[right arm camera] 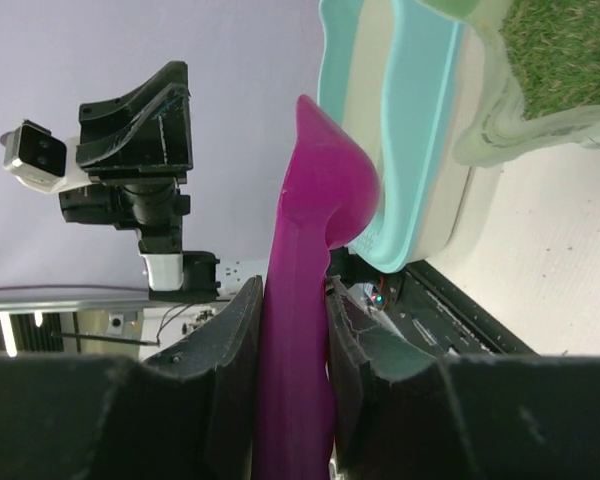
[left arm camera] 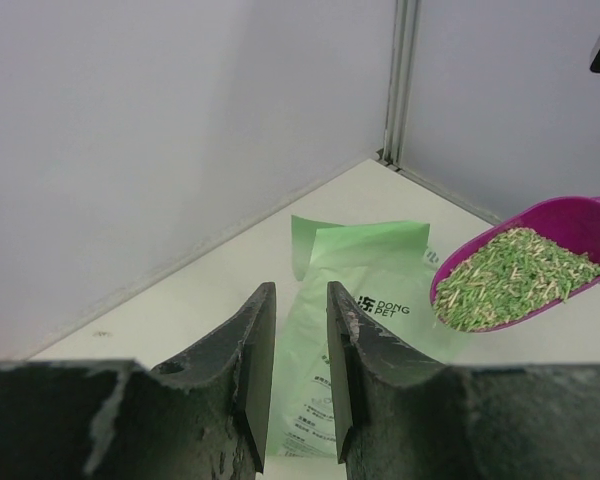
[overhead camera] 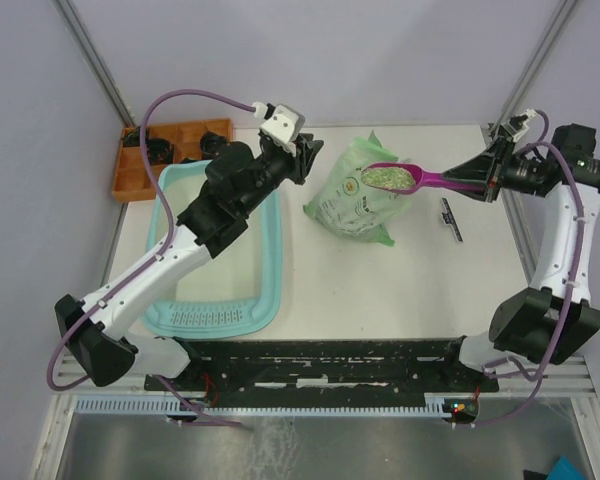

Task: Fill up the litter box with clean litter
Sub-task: Pour the cat litter into the litter box.

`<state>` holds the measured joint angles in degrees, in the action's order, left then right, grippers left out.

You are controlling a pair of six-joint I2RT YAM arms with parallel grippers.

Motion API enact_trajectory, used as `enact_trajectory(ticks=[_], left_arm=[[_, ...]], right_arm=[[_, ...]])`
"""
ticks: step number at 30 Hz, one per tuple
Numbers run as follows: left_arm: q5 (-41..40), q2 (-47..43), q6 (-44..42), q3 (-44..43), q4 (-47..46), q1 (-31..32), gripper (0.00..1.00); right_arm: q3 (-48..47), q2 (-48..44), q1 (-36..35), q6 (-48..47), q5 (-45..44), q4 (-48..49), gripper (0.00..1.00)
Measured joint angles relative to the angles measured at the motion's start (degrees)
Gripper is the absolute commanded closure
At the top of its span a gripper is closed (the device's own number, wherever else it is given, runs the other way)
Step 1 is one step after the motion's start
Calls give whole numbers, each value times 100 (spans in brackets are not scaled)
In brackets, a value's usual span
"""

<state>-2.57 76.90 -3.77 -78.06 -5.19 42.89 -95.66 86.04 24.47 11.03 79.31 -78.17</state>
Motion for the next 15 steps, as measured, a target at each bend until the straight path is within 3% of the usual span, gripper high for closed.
enact_trajectory(ticks=[3, 6, 8, 15], left_arm=[[-74, -103, 7, -9, 83, 0, 66], [-188, -195, 11, -48, 175, 0, 66], [-264, -221, 11, -122, 273, 0, 67], [-595, -282, 11, -376, 586, 0, 67]], right_arm=[[555, -409, -319, 1561, -138, 1659, 98], [1617, -946, -651, 3895, -302, 4422, 98], [1834, -929, -892, 4966, -358, 5617, 98], [1661, -566, -1582, 6122, -726, 6964, 98]])
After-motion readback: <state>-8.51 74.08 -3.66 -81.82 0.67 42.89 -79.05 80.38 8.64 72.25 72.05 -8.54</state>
